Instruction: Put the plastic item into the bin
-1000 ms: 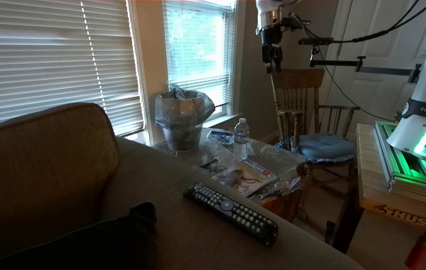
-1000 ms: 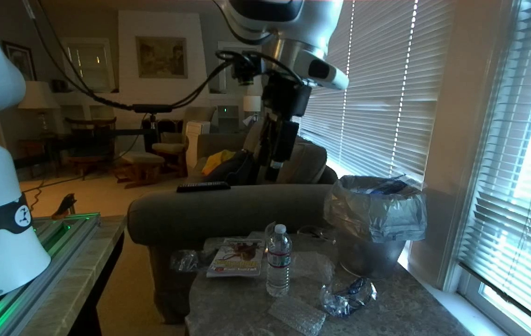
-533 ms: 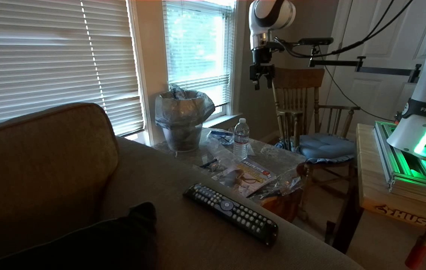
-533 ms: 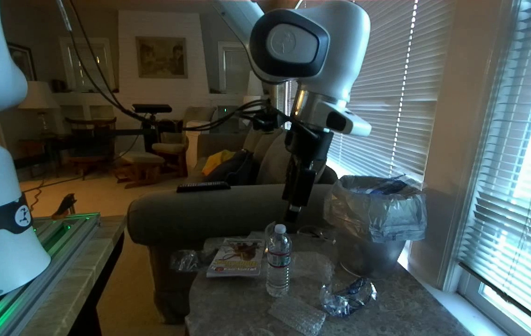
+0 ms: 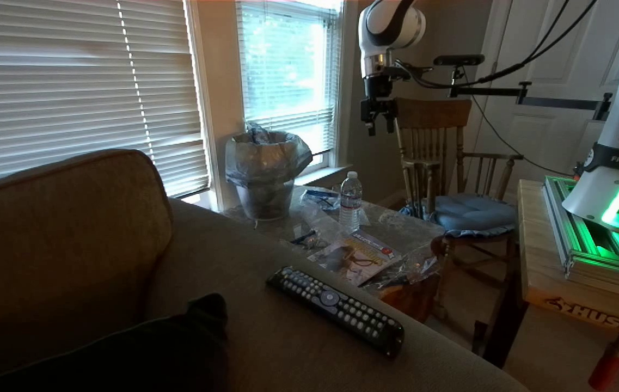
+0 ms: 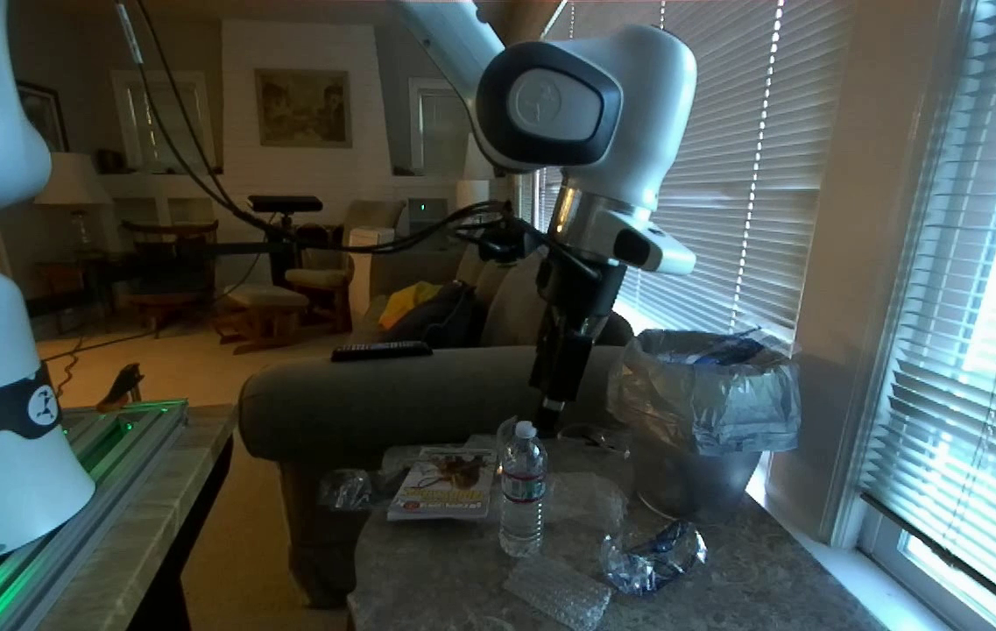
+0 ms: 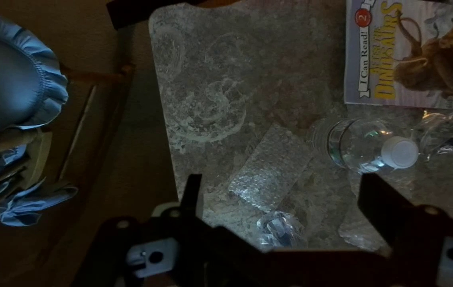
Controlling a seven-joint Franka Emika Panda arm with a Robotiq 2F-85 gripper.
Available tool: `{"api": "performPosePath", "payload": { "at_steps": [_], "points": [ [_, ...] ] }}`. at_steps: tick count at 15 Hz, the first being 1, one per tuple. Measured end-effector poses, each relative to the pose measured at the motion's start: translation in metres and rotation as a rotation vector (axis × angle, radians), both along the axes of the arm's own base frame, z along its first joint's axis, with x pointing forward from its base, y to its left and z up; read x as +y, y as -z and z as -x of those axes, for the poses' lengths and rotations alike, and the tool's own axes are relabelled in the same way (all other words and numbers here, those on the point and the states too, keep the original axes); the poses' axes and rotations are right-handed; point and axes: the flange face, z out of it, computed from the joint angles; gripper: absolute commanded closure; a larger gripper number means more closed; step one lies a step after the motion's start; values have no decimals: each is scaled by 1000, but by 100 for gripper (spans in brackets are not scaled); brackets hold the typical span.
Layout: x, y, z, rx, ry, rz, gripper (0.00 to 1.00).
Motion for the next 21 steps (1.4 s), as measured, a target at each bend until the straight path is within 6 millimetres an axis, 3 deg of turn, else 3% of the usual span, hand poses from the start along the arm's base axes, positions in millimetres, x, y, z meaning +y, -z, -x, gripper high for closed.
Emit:
{"api": "performPosePath", "payload": {
  "at_steps": [4, 9, 16, 21],
  "points": [
    [3, 48, -6, 56, 25, 17, 0],
    [-1, 100, -30, 94, 110, 26, 0],
    [-7, 149, -62, 60, 258, -11, 0],
    [-10, 183, -71, 5, 306, -5, 0]
  ]
}}
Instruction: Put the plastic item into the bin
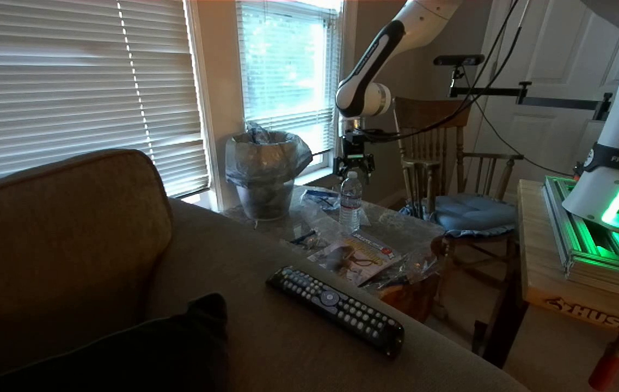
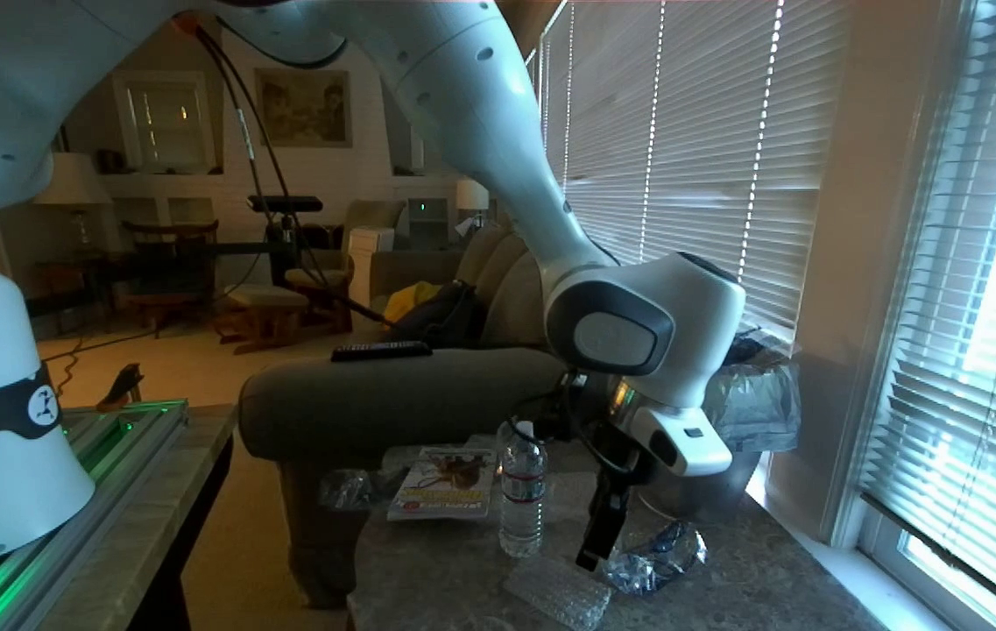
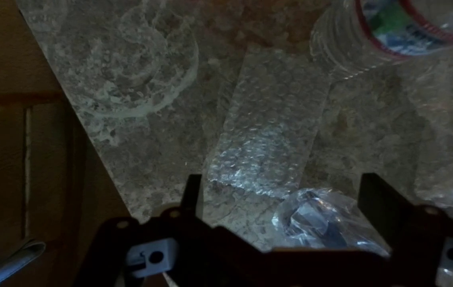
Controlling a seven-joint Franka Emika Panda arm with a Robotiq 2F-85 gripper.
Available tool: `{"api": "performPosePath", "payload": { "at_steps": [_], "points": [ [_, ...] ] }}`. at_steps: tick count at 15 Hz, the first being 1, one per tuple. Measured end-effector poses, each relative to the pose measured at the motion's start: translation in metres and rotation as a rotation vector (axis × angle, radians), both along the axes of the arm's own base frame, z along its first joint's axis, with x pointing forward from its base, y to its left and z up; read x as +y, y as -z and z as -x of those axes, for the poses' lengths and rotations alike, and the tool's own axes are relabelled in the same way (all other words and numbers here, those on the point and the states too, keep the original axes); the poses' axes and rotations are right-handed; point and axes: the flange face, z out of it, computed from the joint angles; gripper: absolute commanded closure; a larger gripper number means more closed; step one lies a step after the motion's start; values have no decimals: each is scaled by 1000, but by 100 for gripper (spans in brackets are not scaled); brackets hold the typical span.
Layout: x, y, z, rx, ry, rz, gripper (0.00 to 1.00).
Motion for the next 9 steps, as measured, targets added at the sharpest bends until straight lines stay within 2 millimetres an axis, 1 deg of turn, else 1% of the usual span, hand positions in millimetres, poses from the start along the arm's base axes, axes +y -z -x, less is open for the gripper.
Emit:
{"api": "performPosePath", "payload": {
  "at_steps": [2, 4, 9],
  "points": [
    [-1, 13, 1, -16, 3, 12, 0],
    [-2, 20, 3, -17, 4, 15, 0],
    [-2, 18, 0, -23, 3, 16, 0]
  ]
}}
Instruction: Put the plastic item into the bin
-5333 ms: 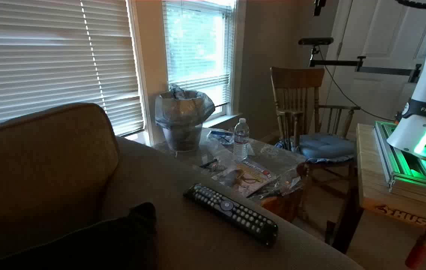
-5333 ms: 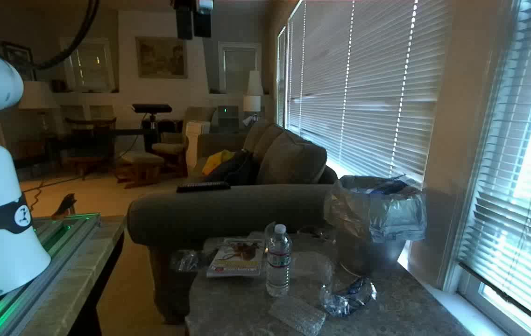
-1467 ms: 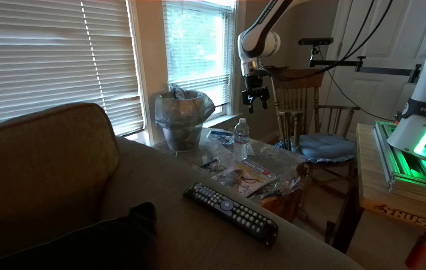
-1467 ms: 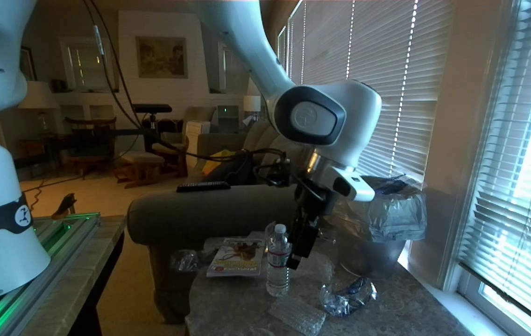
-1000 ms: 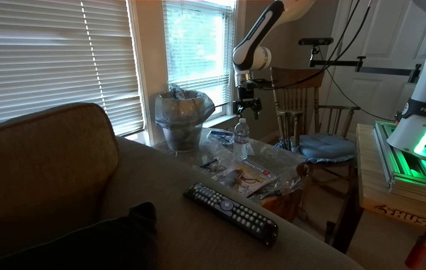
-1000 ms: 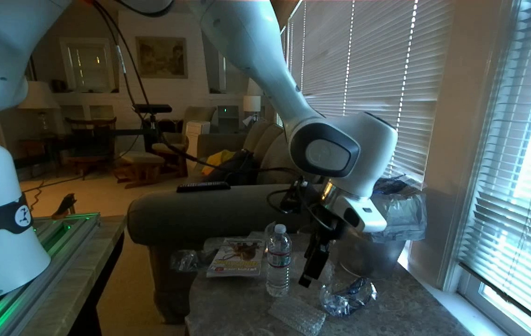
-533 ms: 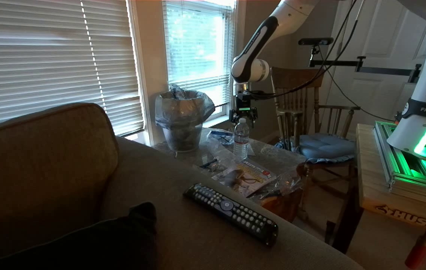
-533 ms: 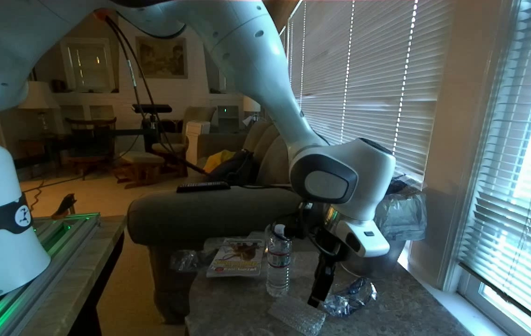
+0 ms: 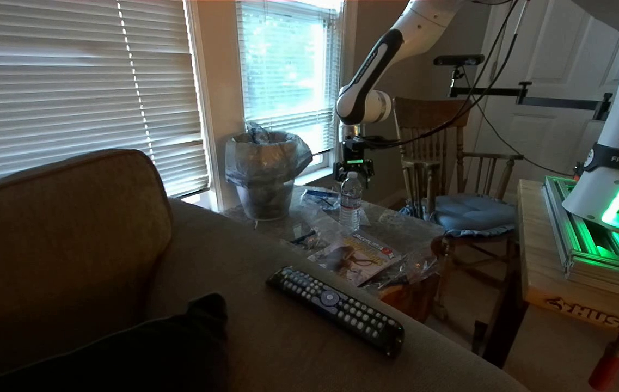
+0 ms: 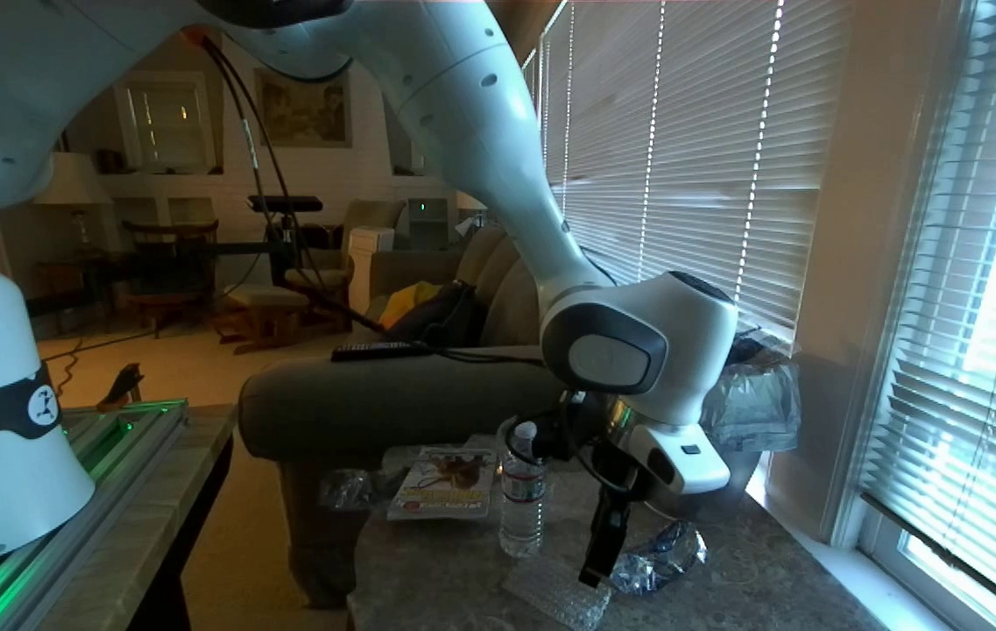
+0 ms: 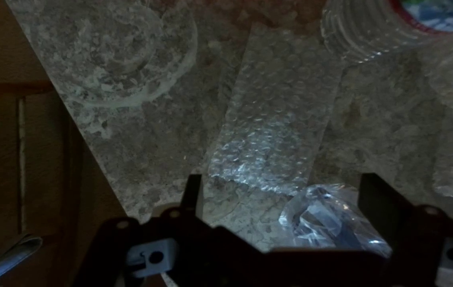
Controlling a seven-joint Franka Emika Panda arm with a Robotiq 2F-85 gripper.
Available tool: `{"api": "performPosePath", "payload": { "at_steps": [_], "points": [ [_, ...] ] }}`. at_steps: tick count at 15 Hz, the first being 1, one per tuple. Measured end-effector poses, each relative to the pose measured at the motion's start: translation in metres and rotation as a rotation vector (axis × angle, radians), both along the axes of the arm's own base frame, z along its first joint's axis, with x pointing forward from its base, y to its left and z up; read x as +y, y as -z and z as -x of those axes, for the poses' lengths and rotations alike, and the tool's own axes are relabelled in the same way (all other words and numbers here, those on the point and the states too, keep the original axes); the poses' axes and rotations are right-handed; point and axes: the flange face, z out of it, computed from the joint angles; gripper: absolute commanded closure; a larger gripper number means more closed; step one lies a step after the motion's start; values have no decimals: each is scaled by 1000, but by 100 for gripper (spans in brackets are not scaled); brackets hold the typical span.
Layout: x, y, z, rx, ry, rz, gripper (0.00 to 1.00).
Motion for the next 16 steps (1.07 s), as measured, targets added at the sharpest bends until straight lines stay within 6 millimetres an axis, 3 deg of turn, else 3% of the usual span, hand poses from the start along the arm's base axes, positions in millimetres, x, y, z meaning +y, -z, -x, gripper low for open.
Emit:
{"api": "performPosePath", "payload": {
  "at_steps": [4, 16],
  "points": [
    [0, 5, 2, 7, 1, 2, 0],
    [12, 54, 21, 46, 19, -6, 0]
  ]
}}
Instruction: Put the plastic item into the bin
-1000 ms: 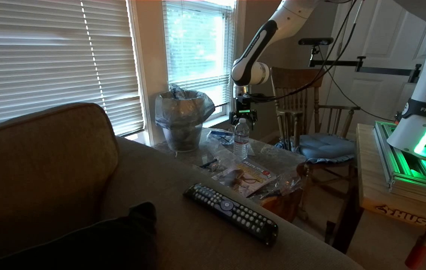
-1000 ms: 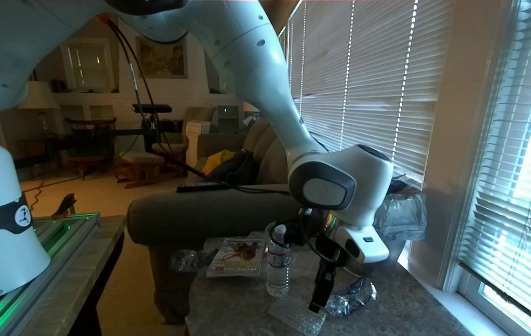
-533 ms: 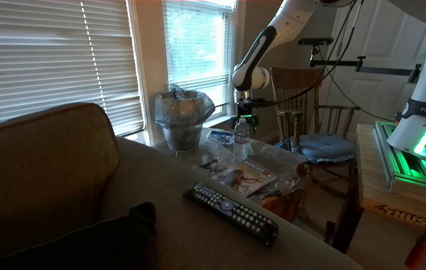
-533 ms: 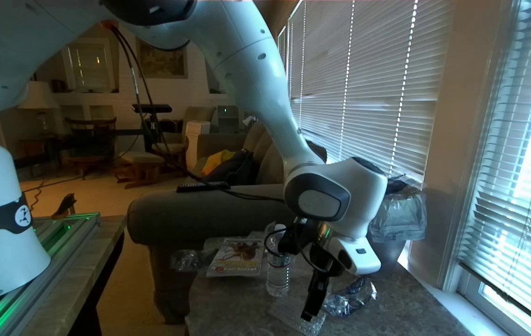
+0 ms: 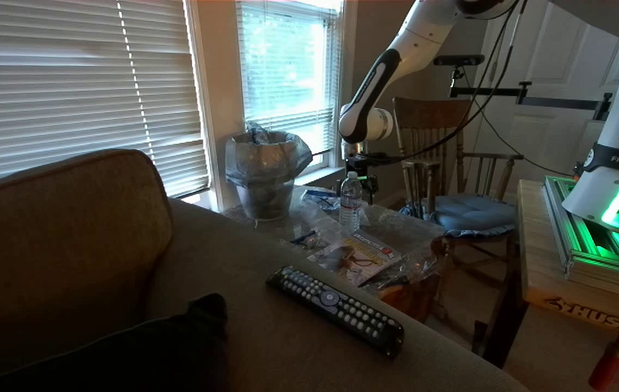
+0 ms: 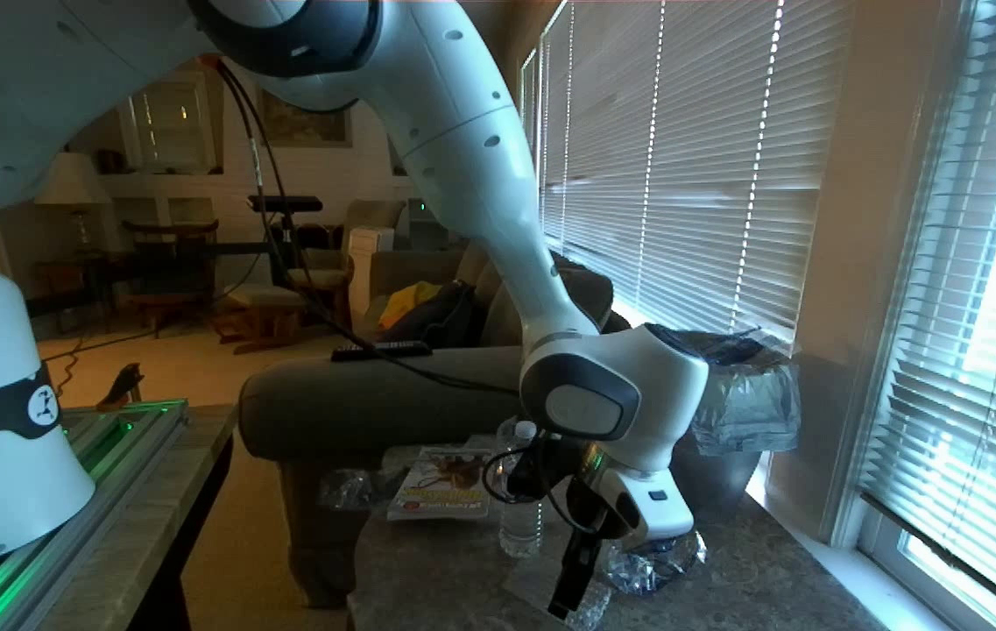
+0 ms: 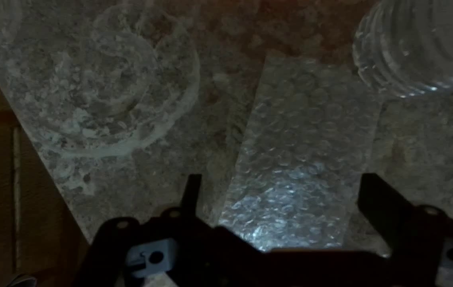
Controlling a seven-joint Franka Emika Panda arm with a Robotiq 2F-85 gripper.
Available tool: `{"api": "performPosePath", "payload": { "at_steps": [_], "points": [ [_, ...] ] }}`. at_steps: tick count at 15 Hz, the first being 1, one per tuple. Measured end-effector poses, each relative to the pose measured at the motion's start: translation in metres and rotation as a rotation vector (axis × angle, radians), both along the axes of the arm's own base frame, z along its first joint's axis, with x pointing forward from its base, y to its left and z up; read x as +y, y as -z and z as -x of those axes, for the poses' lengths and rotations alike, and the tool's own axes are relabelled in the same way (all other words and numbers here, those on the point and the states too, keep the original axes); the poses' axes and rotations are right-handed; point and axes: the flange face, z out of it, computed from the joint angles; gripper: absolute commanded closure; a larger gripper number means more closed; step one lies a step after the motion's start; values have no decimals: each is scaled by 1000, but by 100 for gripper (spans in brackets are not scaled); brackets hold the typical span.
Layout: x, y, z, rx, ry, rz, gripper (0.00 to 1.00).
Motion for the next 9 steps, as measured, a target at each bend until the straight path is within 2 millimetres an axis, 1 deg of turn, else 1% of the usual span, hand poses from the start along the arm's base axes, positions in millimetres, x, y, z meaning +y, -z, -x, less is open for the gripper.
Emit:
{"api": "performPosePath", "payload": {
  "at_steps": [1, 2, 3, 4, 5, 6, 7, 9],
  "points": [
    [2, 3, 1, -2, -1, -3, 0],
    [5, 7, 1, -4, -2, -5, 3],
    [7, 10, 2, -6, -3, -6, 21],
    [9, 12, 2, -8, -4, -7, 28],
    [10, 14, 2, -11, -5, -8, 31],
    [11, 16, 2, -12, -6, -9, 37],
    [12, 18, 1, -14, -6, -10, 46],
    [12, 20, 0, -18, -7, -11, 61]
  ]
}}
